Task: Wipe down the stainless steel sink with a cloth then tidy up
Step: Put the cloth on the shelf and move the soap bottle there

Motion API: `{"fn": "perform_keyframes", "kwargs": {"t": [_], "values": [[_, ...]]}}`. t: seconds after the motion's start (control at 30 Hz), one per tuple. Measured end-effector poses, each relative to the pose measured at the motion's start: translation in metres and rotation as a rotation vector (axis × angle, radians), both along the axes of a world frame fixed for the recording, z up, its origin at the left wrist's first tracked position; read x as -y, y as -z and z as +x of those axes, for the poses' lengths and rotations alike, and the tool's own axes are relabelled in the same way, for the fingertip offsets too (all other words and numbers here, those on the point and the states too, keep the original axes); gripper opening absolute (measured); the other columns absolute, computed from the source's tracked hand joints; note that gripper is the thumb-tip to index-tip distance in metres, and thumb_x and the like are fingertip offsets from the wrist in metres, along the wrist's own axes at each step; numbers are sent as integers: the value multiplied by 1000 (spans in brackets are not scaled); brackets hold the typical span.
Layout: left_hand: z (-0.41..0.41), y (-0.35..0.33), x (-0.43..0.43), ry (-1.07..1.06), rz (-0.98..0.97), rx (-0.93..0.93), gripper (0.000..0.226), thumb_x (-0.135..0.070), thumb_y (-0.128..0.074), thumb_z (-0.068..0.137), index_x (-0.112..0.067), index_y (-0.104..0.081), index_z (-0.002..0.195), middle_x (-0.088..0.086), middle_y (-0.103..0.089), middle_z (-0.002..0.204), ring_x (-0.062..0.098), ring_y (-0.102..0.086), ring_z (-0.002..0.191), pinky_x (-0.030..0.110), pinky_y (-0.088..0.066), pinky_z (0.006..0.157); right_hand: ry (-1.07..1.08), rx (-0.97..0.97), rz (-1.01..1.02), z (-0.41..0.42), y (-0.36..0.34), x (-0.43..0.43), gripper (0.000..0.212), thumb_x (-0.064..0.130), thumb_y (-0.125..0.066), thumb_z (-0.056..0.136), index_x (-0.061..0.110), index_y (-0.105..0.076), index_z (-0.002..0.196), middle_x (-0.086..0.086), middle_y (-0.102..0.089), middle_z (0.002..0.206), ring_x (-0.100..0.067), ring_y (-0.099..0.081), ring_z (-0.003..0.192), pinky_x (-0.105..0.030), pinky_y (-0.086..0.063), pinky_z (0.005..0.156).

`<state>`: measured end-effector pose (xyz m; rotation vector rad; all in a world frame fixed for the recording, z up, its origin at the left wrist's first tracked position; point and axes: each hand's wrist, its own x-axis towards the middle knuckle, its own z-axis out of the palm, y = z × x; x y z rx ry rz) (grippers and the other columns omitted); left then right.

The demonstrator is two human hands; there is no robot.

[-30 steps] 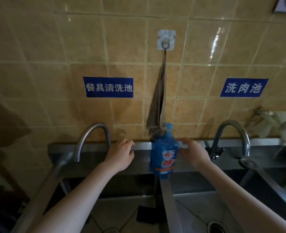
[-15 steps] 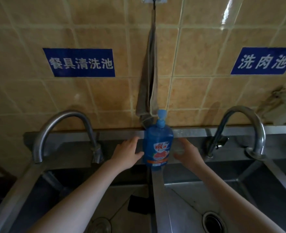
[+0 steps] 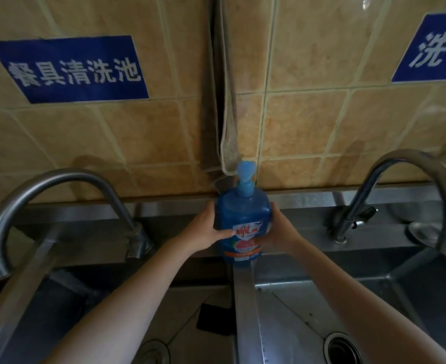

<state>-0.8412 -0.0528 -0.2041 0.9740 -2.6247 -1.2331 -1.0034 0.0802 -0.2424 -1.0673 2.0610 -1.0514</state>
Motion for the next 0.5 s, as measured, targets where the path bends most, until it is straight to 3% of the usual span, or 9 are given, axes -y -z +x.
{"fn": "perform_keyframes", "kwargs": {"t": [0.17, 0.23, 0.4, 0.5], "values": [[3, -2, -6, 18, 44, -18, 92, -31, -79, 72, -36, -18, 141, -6, -33, 149, 15, -33, 136, 36, -34, 106, -116, 14, -79, -3, -4, -9, 106, 11, -92, 51, 9, -31, 137, 7, -49, 131, -1, -49, 118, -21, -44, 97], [9, -4, -15, 42, 18, -30, 93, -28, -79, 71, -39, -18, 141, -7, -36, 148, 14, -35, 135, 42, -36, 108, -143, 63, -127, -2, -3, -15, 101, 6, -92, 49, 13, -38, 135, 5, -55, 127, 6, -54, 113, -17, -48, 94], [33, -5, -35, 7, -87, -53, 89, -30, -81, 69, -33, -26, 139, -6, -44, 142, 14, -41, 131, 47, -41, 104, -70, 66, -102, 20, -5, -29, 103, 17, -94, 45, 40, -36, 127, 24, -55, 118, 19, -50, 102, -6, -42, 80], [52, -18, -41, -12, -73, -99, 87, -30, -81, 69, -32, -29, 138, -6, -44, 142, 14, -40, 131, 47, -39, 105, -70, 10, -87, 35, -19, -35, 103, 26, -95, 41, 40, -40, 127, 28, -56, 112, 17, -51, 99, -4, -39, 78]]}}
